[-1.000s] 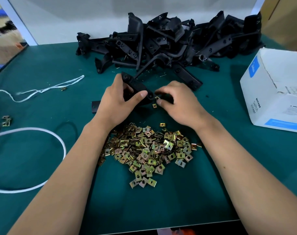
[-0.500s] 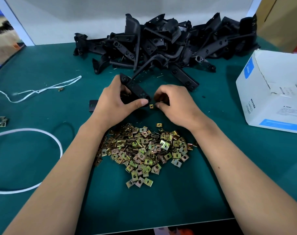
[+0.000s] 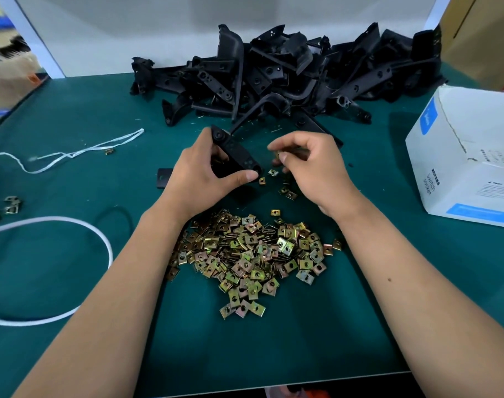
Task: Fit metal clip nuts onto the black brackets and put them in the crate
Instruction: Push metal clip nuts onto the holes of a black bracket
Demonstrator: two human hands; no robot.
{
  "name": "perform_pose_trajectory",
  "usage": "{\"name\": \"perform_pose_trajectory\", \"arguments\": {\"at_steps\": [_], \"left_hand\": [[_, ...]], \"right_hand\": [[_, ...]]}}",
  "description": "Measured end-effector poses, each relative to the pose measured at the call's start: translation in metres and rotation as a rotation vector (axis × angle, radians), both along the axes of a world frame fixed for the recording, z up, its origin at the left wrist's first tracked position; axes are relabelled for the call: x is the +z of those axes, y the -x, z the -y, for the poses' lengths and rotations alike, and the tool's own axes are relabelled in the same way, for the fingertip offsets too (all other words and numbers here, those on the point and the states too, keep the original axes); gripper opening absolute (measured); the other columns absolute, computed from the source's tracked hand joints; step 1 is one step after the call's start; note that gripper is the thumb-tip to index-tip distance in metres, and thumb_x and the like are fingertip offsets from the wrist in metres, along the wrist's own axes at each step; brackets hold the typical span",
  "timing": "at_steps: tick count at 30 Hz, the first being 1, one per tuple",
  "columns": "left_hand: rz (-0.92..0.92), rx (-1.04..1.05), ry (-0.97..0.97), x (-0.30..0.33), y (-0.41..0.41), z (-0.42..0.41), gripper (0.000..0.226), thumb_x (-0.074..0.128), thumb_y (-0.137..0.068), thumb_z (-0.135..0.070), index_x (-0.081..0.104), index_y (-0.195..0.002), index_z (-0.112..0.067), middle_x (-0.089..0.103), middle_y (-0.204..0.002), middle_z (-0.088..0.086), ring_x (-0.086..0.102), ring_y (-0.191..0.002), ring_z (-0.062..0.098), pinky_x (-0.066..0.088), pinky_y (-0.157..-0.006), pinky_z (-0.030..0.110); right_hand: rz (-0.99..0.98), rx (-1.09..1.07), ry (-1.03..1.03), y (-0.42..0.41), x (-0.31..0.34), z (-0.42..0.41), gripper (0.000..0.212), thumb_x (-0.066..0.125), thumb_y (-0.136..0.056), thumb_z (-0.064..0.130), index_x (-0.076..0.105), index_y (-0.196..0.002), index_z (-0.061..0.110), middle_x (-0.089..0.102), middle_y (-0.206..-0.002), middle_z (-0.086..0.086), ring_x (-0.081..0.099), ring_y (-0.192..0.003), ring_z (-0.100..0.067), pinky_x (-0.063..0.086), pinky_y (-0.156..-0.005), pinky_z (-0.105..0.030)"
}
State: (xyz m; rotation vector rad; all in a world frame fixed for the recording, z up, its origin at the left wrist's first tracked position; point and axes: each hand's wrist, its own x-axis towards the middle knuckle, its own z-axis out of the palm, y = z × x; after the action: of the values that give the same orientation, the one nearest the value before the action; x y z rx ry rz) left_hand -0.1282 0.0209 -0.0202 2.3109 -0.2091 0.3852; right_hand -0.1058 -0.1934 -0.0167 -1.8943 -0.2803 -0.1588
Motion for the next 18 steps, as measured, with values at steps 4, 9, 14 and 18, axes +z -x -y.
{"name": "perform_pose_trajectory", "arguments": {"at_steps": [4,9,14,18], "left_hand": [[0.016,-0.023,0.006,-0.0018,-0.0004,-0.0001,0.082,0.074,-0.065,-0.077,0.052,-0.119,-0.021,0.071,-0.101,-0.012,0.066,-0.096,0.004,0.055,-0.088,0.036],[0.037,-0.05,0.008,-0.0042,-0.0023,0.0,0.083,0.074,-0.065,-0.08,0.051,-0.123,-0.026,0.07,-0.101,-0.014,0.066,-0.096,0.002,0.054,-0.084,0.024],[0.045,-0.045,0.017,-0.0059,-0.0029,0.0006,0.081,0.074,-0.064,-0.079,0.051,-0.122,-0.029,0.07,-0.098,-0.017,0.065,-0.094,-0.003,0.047,-0.077,0.008],[0.062,-0.058,0.011,-0.007,-0.0034,0.0017,0.079,0.074,-0.065,-0.079,0.051,-0.121,-0.028,0.07,-0.097,-0.017,0.065,-0.093,-0.003,0.049,-0.078,0.012]], "right_hand": [[-0.068,0.027,-0.11,0.0004,0.0006,0.0023,0.035,0.064,-0.094,-0.004,0.08,-0.1,0.027,0.078,-0.097,0.006,0.074,-0.091,-0.006,0.053,-0.079,-0.013],[-0.067,0.088,-0.185,0.0009,0.0015,0.0015,0.023,0.074,-0.09,0.002,0.075,-0.106,0.019,0.078,-0.093,-0.002,0.076,-0.087,-0.014,0.057,-0.078,-0.021],[-0.049,0.11,-0.178,0.0014,0.0011,0.0016,0.019,0.074,-0.091,0.003,0.079,-0.099,0.019,0.078,-0.09,-0.002,0.075,-0.082,-0.015,0.056,-0.075,-0.021],[-0.046,0.136,-0.158,0.0022,0.0013,0.0023,0.024,0.069,-0.093,0.002,0.081,-0.1,0.022,0.079,-0.095,0.003,0.072,-0.084,-0.01,0.054,-0.078,-0.02]]}}
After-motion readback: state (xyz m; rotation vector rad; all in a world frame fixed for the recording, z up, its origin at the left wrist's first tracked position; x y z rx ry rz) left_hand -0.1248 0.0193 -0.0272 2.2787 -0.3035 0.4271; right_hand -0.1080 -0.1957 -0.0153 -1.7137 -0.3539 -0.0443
